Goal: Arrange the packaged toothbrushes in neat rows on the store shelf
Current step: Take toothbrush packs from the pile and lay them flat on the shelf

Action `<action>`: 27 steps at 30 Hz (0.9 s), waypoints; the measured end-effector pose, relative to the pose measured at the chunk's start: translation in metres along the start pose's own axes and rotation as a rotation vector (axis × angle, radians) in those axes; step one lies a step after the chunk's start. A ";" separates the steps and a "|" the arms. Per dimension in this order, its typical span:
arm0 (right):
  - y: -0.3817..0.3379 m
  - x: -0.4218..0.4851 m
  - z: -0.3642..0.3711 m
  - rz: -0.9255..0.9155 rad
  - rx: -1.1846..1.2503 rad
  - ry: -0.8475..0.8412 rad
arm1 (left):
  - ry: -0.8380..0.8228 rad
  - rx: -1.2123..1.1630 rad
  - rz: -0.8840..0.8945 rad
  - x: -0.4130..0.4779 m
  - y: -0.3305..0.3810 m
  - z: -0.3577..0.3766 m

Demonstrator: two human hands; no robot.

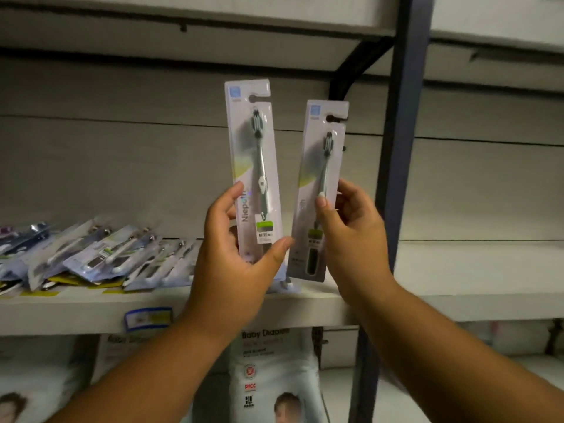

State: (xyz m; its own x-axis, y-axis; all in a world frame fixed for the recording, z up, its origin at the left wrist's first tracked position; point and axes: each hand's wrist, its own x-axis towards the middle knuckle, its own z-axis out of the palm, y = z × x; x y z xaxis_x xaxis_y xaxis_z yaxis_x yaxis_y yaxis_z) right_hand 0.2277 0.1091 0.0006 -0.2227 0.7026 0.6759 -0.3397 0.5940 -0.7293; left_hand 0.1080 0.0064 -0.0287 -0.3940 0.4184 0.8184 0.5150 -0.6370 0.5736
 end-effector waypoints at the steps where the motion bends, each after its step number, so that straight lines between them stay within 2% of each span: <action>1: -0.008 -0.005 -0.019 -0.014 0.002 0.003 | -0.012 -0.012 0.014 -0.007 0.011 0.019; 8: -0.048 -0.013 -0.180 -0.028 -0.063 0.102 | -0.151 -0.101 0.068 -0.031 0.079 0.176; 11: -0.056 -0.011 -0.256 -0.002 -0.107 0.165 | -0.228 -0.127 0.038 -0.044 0.093 0.242; 19: -0.057 -0.023 -0.434 0.217 -0.280 0.319 | -0.274 -0.002 -0.060 -0.075 0.083 0.397; 27: -0.020 -0.044 -0.543 0.427 -0.331 0.495 | -0.346 0.024 -0.190 -0.084 0.049 0.507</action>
State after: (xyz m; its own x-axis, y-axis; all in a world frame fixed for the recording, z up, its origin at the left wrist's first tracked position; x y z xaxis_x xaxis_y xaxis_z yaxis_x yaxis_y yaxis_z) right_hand 0.7407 0.2788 -0.0721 0.1919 0.9475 0.2556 -0.0047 0.2613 -0.9652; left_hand 0.5522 0.2681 -0.0513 -0.2067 0.7235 0.6586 0.4770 -0.5132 0.7135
